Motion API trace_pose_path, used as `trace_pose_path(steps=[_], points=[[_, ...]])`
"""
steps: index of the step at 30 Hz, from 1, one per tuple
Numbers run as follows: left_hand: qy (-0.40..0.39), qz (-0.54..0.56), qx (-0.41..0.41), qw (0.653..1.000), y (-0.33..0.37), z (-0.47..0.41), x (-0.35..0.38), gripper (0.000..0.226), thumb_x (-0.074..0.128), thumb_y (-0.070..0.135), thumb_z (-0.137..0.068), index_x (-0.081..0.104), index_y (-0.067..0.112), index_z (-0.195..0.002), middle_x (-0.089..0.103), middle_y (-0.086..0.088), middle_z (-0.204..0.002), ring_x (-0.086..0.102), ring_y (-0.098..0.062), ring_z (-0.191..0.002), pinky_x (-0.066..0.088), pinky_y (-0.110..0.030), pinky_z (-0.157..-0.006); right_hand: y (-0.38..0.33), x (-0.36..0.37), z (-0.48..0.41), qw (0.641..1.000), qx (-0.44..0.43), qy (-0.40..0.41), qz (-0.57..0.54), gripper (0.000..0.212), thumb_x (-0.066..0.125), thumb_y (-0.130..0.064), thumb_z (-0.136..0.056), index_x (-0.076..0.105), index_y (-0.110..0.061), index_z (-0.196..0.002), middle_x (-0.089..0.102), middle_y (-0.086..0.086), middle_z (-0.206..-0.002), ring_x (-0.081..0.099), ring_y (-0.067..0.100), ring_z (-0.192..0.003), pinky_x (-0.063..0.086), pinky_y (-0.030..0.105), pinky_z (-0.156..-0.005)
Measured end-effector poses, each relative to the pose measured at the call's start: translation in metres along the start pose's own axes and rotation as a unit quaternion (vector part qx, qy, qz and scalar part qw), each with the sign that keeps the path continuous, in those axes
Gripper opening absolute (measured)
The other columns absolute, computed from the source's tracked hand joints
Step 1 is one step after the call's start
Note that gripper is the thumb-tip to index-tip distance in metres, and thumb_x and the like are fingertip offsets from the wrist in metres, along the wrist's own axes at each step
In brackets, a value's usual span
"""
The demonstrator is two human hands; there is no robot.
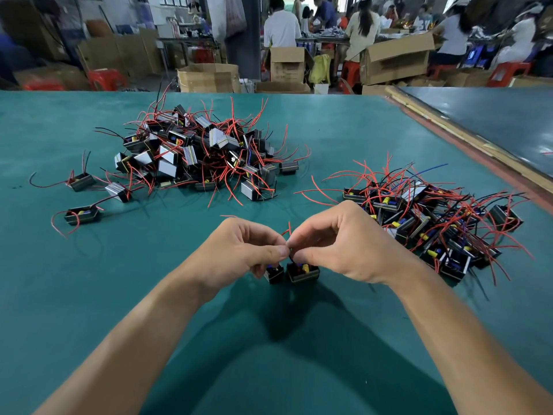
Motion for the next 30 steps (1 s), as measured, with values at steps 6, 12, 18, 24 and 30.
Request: trace_pose_path(steps=[6, 12, 18, 24, 30], points=[[-0.01, 0.009, -0.005, 1.0, 0.001, -0.001, 0.0, 0.025, 0.068, 0.002, -0.086, 0.076, 0.017, -0.068, 0.06, -0.006, -0.062, 0.047, -0.014, -0.051, 0.041, -0.017, -0.05, 0.002, 0.0, 0.0, 1.0, -0.011, 0.007, 0.016, 0.021, 0.08, 0.002, -0.076, 0.079, -0.018, -0.079, 0.076, -0.007, -0.074, 0.07, 0.004, -0.066, 0.057, 0.021, -0.065], [-0.009, 0.005, 0.017, 1.0, -0.003, -0.001, 0.001, 0.018, 0.069, 0.003, -0.085, 0.076, 0.013, -0.072, 0.062, -0.007, -0.063, 0.047, -0.022, -0.06, 0.04, -0.018, -0.05, 0.005, 0.0, 0.0, 0.999, -0.008, 0.023, 0.023, 0.008, 0.085, -0.015, -0.077, 0.079, -0.02, -0.075, 0.074, -0.007, -0.066, 0.059, -0.003, -0.055, 0.044, 0.013, -0.055], [0.007, -0.029, 0.058, 0.998, -0.003, 0.0, 0.004, 0.021, 0.079, 0.035, -0.067, 0.077, 0.015, -0.074, 0.064, 0.0, -0.06, 0.047, -0.013, -0.055, 0.039, -0.019, -0.049, 0.002, -0.001, 0.0, 0.999, 0.022, 0.017, 0.015, 0.011, 0.081, -0.015, -0.08, 0.076, -0.013, -0.07, 0.073, 0.003, -0.064, 0.061, 0.014, -0.058, 0.05, 0.031, -0.058], [0.047, -0.047, 0.093, 0.993, -0.002, -0.001, 0.013, 0.005, 0.076, 0.026, -0.075, 0.078, 0.021, -0.077, 0.066, -0.021, -0.071, 0.047, -0.02, -0.062, 0.04, -0.039, -0.06, 0.01, 0.002, -0.001, 0.974, 0.168, 0.0, -0.152, 0.021, 0.074, -0.008, -0.084, 0.067, -0.006, -0.065, 0.063, 0.002, -0.055, 0.057, 0.012, -0.051, 0.052, 0.022, -0.053], [0.091, -0.032, 0.051, 0.994, -0.007, -0.003, 0.005, 0.011, 0.076, 0.009, -0.082, 0.076, 0.015, -0.073, 0.065, -0.003, -0.06, 0.048, -0.015, -0.054, 0.04, -0.025, -0.052, 0.008, 0.008, -0.006, 0.992, 0.036, 0.115, -0.035, 0.012, 0.079, -0.008, -0.081, 0.072, -0.011, -0.073, 0.072, 0.009, -0.068, 0.058, 0.015, -0.058, 0.053, 0.041, -0.061]])
Point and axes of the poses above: each hand's wrist, its own z-axis away from the middle knuckle, its own x-axis out of the palm, y = z × x, the point moved 2 cm from there along -z, towards the middle knuckle
